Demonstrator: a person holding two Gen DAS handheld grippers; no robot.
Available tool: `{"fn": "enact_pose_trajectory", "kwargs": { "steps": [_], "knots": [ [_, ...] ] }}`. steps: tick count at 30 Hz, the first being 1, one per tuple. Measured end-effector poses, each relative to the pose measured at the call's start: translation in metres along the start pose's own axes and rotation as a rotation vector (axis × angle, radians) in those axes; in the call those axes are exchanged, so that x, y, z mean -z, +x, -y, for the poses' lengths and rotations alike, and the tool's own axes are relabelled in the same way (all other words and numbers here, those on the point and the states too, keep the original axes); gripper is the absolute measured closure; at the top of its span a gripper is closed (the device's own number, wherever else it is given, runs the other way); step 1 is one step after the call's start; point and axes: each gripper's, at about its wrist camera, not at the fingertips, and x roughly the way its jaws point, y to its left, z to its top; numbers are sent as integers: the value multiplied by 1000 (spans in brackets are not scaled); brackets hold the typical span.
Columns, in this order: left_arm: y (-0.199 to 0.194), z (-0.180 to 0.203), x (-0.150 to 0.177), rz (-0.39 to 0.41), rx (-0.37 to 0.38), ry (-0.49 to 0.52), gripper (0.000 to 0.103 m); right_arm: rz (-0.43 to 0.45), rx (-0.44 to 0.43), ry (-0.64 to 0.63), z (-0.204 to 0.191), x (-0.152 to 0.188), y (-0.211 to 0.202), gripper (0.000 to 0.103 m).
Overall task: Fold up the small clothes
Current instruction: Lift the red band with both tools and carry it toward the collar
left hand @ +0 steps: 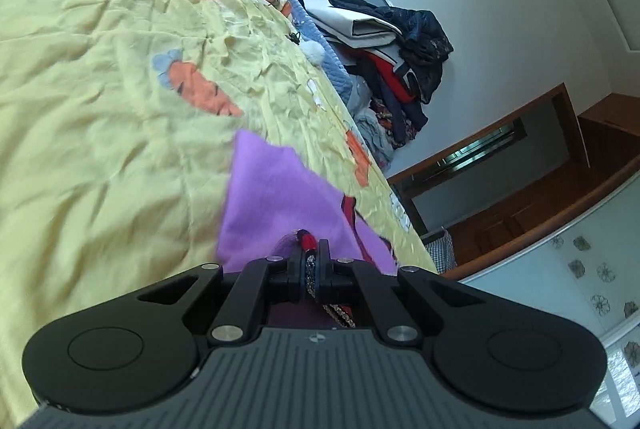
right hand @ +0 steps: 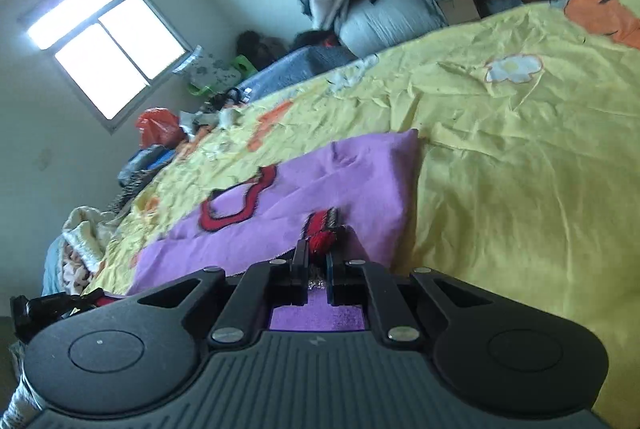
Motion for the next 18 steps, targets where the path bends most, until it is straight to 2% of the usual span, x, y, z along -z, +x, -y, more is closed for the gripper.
{"fn": "enact_pose_trajectory", "kwargs": {
  "steps": [7,15,18],
  "knots": [
    [34,2,-22,-8,-19,-1,100,-43,12,43,15,-28,37,95],
    [65,-1,-38,-8,-51,-13,100,-73,51,-3,8,-53,72,95],
    [73,-9,-42,-18,-83,-59,98,-130,76,-52,0,-60,89,91]
  ]
}}
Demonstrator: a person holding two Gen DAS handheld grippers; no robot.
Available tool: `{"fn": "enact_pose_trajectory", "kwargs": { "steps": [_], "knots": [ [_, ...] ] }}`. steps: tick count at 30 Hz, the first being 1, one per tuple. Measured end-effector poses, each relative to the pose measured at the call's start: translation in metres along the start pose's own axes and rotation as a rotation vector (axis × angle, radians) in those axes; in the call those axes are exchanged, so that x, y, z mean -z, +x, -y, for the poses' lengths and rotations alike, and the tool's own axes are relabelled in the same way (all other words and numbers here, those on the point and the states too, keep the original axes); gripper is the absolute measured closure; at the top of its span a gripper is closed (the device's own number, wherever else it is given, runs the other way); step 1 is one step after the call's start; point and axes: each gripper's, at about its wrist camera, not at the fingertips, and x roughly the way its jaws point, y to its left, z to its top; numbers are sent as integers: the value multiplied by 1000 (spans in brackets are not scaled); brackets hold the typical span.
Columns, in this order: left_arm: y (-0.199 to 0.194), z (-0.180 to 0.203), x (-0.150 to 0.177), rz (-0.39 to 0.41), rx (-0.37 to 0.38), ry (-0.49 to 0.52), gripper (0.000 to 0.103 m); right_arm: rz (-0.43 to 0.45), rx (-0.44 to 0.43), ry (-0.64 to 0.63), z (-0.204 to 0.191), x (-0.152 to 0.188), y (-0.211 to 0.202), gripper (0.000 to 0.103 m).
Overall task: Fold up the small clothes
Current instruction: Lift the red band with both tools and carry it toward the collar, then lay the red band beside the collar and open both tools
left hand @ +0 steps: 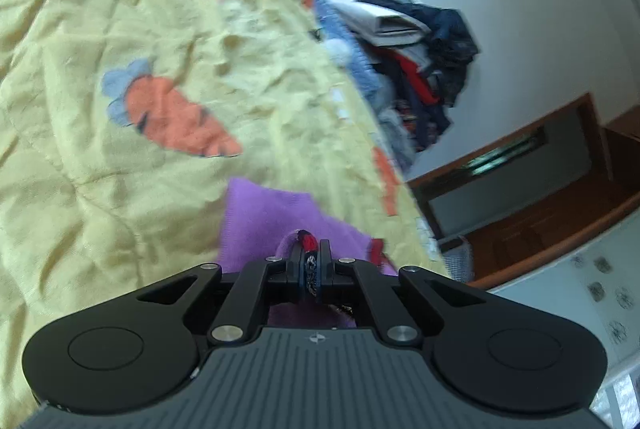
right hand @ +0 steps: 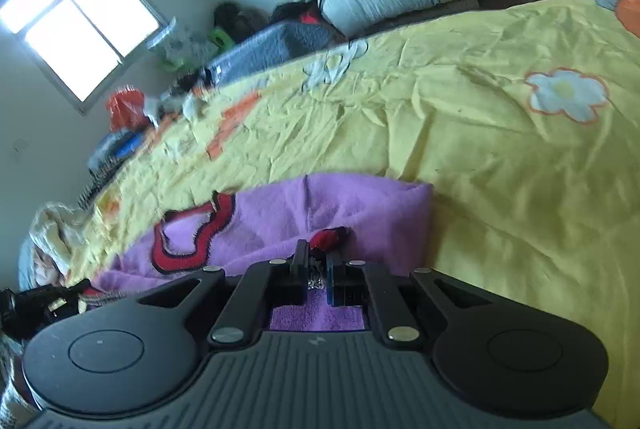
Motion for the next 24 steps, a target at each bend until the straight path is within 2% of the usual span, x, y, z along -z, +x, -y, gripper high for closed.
{"fn": "enact_pose_trajectory", "kwargs": {
  "steps": [1,2,3,4,5,8,9,11,14,16,19,21,23,24],
  "knots": [
    [2,-3,-1,1,-4,-20,91,1,8,-3,-2,-3,2,87],
    [2,-6,-2,4,-1,-36,74,3,12,4,-3,-5,3,71],
    [0,-7,-4,9,-12,-39,63,14,15,8,-5,-6,0,43],
    [-4,-6,-6,28,-34,-33,44,39,27,1,-10,-7,-6,25],
    [-10,-5,-9,52,-34,-27,34,69,38,-14,-14,-7,-14,2],
    [-36,9,-14,112,-68,30,17,149,87,-100,-32,-4,-38,0],
    [-42,17,-12,114,-64,64,15,170,70,-132,-37,-1,-45,0],
    [-47,44,0,88,-49,186,8,155,66,-216,-52,7,-46,0],
    [-31,90,35,16,-87,429,6,99,171,-410,-84,24,-24,0],
    [-10,115,63,0,-156,609,6,54,204,-504,-102,34,-2,1],
    [30,140,98,-11,-270,830,6,29,189,-549,-122,41,23,2],
    [55,146,117,15,-400,979,7,-24,169,-559,-131,43,44,6],
    [78,142,127,11,-510,1075,2,-65,292,-622,-138,49,67,6],
    [84,136,126,20,-537,1075,0,-53,297,-605,-133,47,71,1]
  ]
}}
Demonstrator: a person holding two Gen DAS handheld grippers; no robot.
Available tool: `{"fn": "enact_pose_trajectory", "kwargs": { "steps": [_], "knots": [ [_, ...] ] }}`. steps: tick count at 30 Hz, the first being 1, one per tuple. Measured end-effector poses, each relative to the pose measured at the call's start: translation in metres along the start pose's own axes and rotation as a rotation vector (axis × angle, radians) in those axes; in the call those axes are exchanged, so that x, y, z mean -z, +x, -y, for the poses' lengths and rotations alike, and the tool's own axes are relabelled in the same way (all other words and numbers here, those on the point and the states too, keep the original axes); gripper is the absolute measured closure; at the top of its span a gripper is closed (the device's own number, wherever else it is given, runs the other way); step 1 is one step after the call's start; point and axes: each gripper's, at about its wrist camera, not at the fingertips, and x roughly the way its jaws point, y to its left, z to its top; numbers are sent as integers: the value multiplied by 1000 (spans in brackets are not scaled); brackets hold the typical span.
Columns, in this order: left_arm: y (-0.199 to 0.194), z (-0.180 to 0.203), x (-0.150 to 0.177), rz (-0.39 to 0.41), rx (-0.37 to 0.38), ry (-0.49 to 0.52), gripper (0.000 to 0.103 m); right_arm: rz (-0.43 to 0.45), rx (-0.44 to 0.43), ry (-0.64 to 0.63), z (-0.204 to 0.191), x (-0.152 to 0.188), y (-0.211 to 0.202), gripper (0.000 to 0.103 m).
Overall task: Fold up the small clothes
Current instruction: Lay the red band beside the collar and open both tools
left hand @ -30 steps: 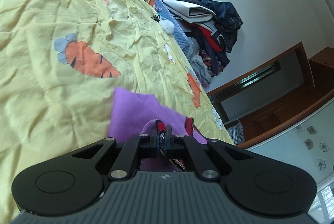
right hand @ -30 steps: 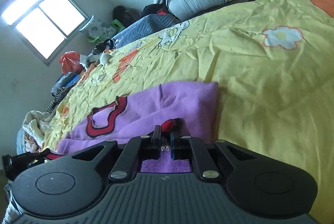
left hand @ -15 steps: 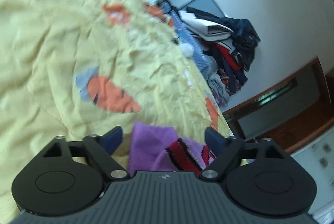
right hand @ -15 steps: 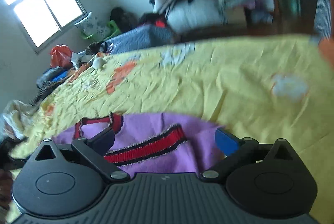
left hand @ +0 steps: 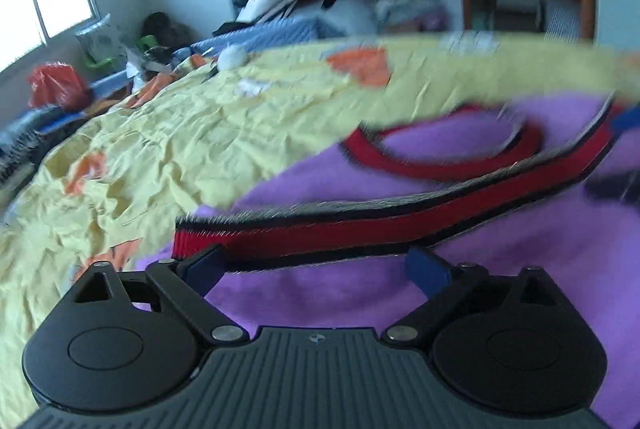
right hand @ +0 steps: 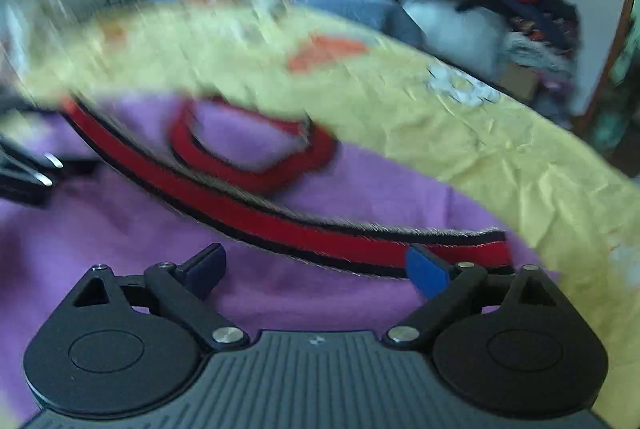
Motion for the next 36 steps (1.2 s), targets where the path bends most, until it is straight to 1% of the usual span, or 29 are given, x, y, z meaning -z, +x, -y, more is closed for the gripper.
{"fn": "enact_pose_trajectory", "kwargs": {
  "steps": [1,2,3,4,5,7,9,11,12,13,15,16,17,18,19,20,21,22,23,24,26,27,29,31,34,35,36],
  "knots": [
    [6,-10,2,-5,-5,-56,0,-13,-10,71,11,-1,7,0],
    [12,-22,2,-31,-1,-122,0,-15,-16,128,21,-2,12,0],
    [18,-34,3,-53,-3,-182,0,-4,35,135,25,-3,15,0],
    [25,-44,4,-71,12,-249,0,-4,37,169,30,-3,17,0],
    [26,-49,6,-70,10,-271,0,-5,34,203,34,-3,20,0],
    [27,-50,4,-68,-17,-274,0,-20,61,235,37,-8,23,0],
    [27,-51,3,-79,-35,-293,0,-27,65,271,37,-13,20,0],
    [20,-52,-3,-101,-39,-319,0,14,102,265,29,-12,-3,0],
    [13,-53,-5,-99,-37,-334,1,37,99,245,24,-8,-17,0],
    [0,-49,-6,-79,-7,-344,2,43,77,223,15,-3,-31,0],
    [-19,-38,-7,-38,62,-332,1,54,32,209,-1,9,-47,0],
    [-25,-29,-8,-20,68,-318,0,46,25,193,-10,15,-51,0],
    [-29,-20,-8,-12,78,-299,0,35,38,175,-19,19,-50,0],
    [-28,-11,-8,-25,87,-281,0,25,61,149,-27,24,-49,0],
    [-23,-4,-7,-46,76,-268,0,22,84,112,-33,30,-46,0],
    [-16,0,-4,-65,50,-259,0,15,100,86,-34,36,-41,0],
    [-8,1,0,-92,30,-258,0,32,79,102,-26,42,-38,0],
    [-3,0,5,-93,34,-270,0,37,53,157,-13,44,-37,0],
    [-4,-2,8,-75,30,-273,0,32,64,186,-3,44,-36,0],
    [-4,-2,9,-75,29,-271,0,19,73,214,4,44,-37,0],
    [-4,-3,9,-77,27,-278,0,16,44,298,17,42,-45,0],
    [-3,-3,10,-74,25,-279,0,29,46,312,16,43,-53,0],
    [-5,-3,11,-63,18,-279,0,55,48,302,6,46,-66,0],
    [-6,-3,12,-54,18,-280,0,54,28,272,-10,55,-75,0],
    [-5,-2,12,-49,20,-282,0,34,14,252,-26,68,-74,0],
    [-6,-2,12,-49,20,-281,0,22,38,231,-30,71,-72,0],
    [-6,-2,12,-49,21,-281,0,17,86,198,-32,75,-67,0]
  ]
}}
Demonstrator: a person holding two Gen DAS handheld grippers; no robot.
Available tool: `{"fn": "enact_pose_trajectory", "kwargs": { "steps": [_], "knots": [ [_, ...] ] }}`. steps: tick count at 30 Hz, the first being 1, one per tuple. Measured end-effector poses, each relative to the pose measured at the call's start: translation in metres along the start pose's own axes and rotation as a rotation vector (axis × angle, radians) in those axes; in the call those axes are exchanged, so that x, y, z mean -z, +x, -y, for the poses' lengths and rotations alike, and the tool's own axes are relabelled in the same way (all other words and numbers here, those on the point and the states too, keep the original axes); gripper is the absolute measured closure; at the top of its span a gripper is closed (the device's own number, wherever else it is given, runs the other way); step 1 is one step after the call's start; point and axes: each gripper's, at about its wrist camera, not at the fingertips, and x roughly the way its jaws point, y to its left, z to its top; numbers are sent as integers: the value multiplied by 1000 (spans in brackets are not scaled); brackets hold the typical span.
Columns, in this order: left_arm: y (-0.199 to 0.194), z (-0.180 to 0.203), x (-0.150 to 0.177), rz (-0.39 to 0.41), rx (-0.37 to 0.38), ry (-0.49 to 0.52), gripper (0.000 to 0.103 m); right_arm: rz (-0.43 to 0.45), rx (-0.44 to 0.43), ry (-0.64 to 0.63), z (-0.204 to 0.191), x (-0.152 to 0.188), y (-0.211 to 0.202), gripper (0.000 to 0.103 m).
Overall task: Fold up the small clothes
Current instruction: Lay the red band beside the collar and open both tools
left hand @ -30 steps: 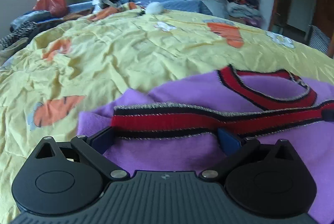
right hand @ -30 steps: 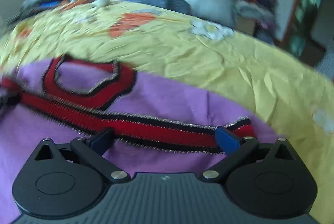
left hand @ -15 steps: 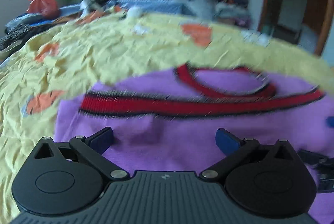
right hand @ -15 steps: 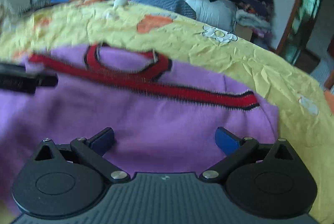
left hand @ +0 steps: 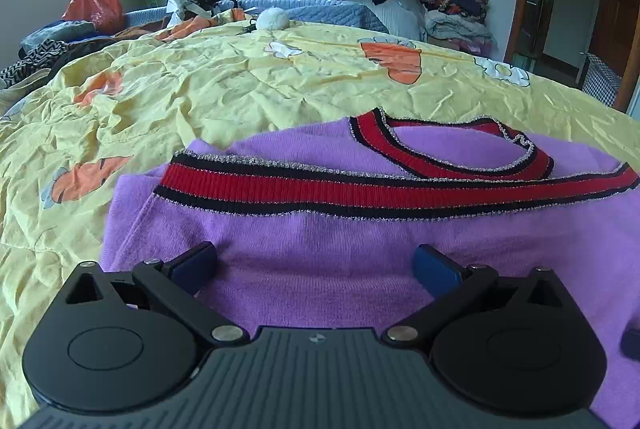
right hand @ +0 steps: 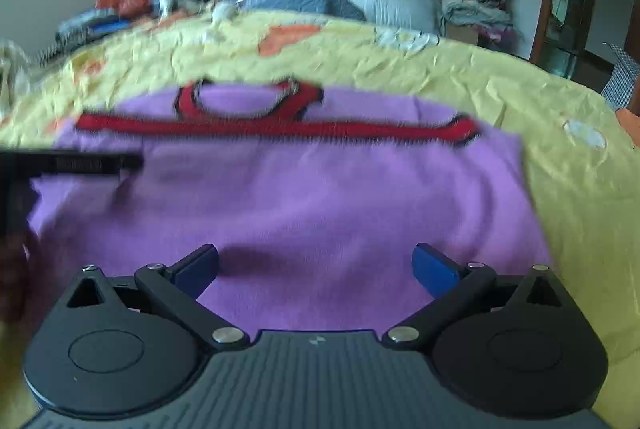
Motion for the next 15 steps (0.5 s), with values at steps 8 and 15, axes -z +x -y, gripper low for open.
{"fn": "enact_pose_trajectory", "kwargs": {
  "steps": [8,15],
  "knots": [
    [0,0,0,1,-2,1,0,0,15,54,-1,1,-13,0],
    [0,1,0,1,-1,3,0,-15,-20,-12,-38,17,-15,0]
  ]
}}
